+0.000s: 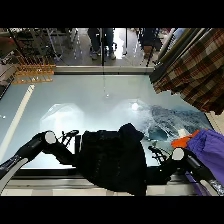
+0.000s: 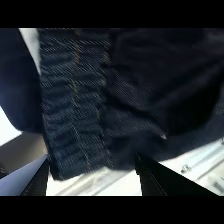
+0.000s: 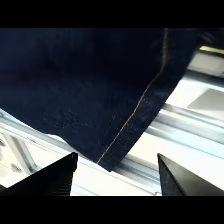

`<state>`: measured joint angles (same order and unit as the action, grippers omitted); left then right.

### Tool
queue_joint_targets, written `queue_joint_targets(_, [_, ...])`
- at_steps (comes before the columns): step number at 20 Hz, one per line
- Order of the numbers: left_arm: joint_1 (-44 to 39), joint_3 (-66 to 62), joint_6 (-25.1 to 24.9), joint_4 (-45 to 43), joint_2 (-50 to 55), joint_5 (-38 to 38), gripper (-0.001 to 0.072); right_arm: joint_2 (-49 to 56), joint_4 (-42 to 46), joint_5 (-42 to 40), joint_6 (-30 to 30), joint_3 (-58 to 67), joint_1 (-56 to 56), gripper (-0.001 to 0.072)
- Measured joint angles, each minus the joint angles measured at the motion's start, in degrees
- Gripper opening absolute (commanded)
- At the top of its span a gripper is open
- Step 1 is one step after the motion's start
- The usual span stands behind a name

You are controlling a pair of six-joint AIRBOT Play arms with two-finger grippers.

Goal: Fold the clothes and pants, and hang the long-sleeved shirts on hangers.

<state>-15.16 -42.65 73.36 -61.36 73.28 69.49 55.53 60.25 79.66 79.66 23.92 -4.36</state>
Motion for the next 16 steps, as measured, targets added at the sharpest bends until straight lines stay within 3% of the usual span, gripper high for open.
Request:
queue_joint_targets(1, [-0.2,0.0,0.4,0.0,1.0,-0.4,0.0558,1.1,-0.3,-0.6,0.0,0.0,-1.6,0.0582])
queue_joint_targets(2, [-0.3,0.1,0.6,0.0,2.1,-0.8,0.0426,2.6,-0.8,-1.7,-0.1,0.0,-3.5,0.0544])
queue_joint_targets(3, [-0.3,0.1,1.0,0.0,3.0,-1.3,0.0266,4.4,-1.4,-3.2,-0.2,0.0,-5.8,0.0445])
queue_joint_targets(4, [-0.4,0.1,1.6,0.0,3.8,-2.2,0.0025,6.4,-2.0,-5.0,-0.4,0.0,-8.0,0.0265])
queue_joint_targets(5, [-0.4,0.1,2.2,0.0,4.4,-2.9,0.0025,8.2,-2.5,-6.8,-0.6,0.0,-9.9,0.0056])
queue_joint_targets(6, [-0.4,0.0,2.7,0.1,4.7,-3.5,0.0025,9.9,-3.3,-8.0,-0.6,0.0,-11.5,0.0034])
queue_joint_targets(11, [0.1,-5.7,3.5,0.5,2.3,-2.3,0.0025,7.6,-3.4,-12.7,-2.5,5.4,-14.8,0.0031])
queue_joint_targets(16, [5.7,-23.7,3.6,6.2,-7.1,3.1,0.0024,-11.2,8.2,-1.8,0.7,28.7,-11.0,0.0029])
